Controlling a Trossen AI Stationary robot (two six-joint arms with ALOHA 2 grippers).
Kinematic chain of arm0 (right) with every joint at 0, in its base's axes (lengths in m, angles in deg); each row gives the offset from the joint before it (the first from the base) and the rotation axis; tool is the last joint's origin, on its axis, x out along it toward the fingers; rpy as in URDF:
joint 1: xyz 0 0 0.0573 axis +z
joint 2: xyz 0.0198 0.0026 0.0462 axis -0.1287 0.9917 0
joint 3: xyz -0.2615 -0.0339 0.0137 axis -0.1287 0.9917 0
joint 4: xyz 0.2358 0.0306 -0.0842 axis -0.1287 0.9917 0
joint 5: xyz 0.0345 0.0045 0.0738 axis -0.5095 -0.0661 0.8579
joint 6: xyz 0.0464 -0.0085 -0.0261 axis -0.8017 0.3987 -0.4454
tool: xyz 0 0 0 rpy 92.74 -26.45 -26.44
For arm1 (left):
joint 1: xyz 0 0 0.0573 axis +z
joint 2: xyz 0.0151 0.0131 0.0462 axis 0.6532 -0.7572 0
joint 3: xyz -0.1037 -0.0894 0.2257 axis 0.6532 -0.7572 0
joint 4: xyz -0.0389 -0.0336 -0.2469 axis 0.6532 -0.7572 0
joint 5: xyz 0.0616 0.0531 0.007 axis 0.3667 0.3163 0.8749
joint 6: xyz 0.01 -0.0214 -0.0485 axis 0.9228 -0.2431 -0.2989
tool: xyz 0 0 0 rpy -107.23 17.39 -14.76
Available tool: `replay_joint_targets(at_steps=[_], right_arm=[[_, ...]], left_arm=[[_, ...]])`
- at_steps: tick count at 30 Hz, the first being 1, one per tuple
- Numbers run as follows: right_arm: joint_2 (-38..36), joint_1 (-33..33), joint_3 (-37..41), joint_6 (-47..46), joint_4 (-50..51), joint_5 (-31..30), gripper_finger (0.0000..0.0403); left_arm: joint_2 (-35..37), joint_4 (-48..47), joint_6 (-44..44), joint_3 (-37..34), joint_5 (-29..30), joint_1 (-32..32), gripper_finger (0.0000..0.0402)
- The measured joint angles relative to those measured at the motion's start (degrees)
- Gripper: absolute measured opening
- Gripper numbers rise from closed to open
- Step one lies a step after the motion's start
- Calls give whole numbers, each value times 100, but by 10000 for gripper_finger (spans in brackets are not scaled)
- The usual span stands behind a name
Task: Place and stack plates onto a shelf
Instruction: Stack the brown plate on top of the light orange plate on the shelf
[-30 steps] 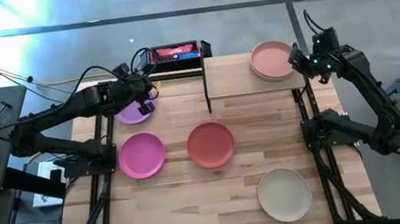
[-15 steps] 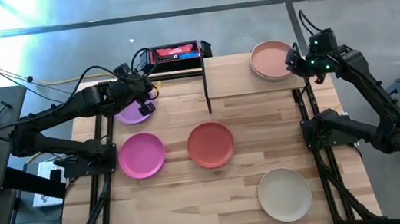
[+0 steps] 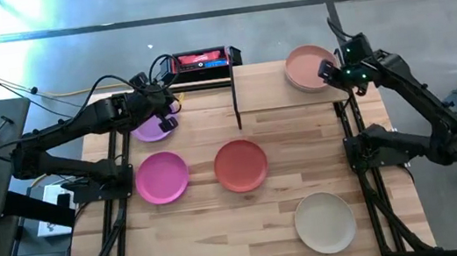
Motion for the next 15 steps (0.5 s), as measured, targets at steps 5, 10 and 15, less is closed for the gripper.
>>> replay_joint_targets(at_steps=[5,10,15], right_arm=[[-127,2,0,0,30,131,96],[-435,10,0,151,29,463,96],[-608,362,0,195,27,676,96]], left_arm=[[0,-2,-2,-2,0,0,129],[0,-53,-50,-2,0,0,129],[0,-290,-551,-2,-174,3,129]])
